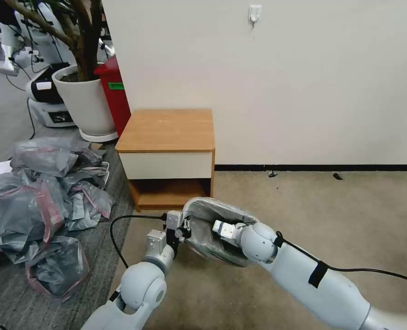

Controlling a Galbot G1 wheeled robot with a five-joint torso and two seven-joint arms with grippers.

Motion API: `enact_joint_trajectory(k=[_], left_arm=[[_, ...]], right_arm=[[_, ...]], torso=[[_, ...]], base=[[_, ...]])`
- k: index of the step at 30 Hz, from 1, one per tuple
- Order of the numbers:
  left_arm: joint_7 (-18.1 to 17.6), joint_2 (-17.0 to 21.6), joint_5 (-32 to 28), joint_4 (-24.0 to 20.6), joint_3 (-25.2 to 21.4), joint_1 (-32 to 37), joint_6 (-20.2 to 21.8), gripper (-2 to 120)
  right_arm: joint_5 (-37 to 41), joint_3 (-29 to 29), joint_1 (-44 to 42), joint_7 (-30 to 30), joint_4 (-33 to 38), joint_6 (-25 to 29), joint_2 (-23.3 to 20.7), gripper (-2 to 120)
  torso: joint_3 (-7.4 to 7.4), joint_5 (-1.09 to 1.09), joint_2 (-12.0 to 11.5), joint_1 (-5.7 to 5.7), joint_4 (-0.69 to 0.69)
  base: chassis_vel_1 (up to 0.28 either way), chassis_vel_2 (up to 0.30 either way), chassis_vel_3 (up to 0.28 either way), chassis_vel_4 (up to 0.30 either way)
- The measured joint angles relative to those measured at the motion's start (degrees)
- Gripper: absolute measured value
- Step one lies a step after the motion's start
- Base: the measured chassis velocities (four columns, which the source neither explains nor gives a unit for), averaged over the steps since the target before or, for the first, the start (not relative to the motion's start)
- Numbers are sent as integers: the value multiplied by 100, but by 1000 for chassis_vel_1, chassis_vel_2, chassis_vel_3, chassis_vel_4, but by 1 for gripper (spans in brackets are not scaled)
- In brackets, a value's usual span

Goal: Pick up the garbage bag from the table and place it over the trash can.

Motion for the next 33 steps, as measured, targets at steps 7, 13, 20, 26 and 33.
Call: enact_joint_trajectory(k=[7,13,20,26,33], left_arm=[[0,-21,0,43,10,-14,0,2],[-16,-40,-1,177,2,-76,-9,2],[-62,-77,-5,336,17,-162,-18,2],[-136,-105,-35,445,72,-255,-19,2],[-230,-166,-159,504,168,-321,-18,2]], right_arm=[[-1,3,8,28,-16,1,0,0],[19,2,19,61,51,1,-40,0],[82,-11,65,77,192,2,-86,0],[175,-49,29,79,410,3,-149,0],[291,-50,-26,112,652,4,-175,0]], torso=[[0,0,0,0,0],[0,0,0,0,0],[0,0,0,0,0],[0,0,0,0,0],[0,0,0,0,0]], base=[[0,0,0,0],[0,0,0,0],[0,0,0,0],[0,0,0,0],[0,0,0,0]])
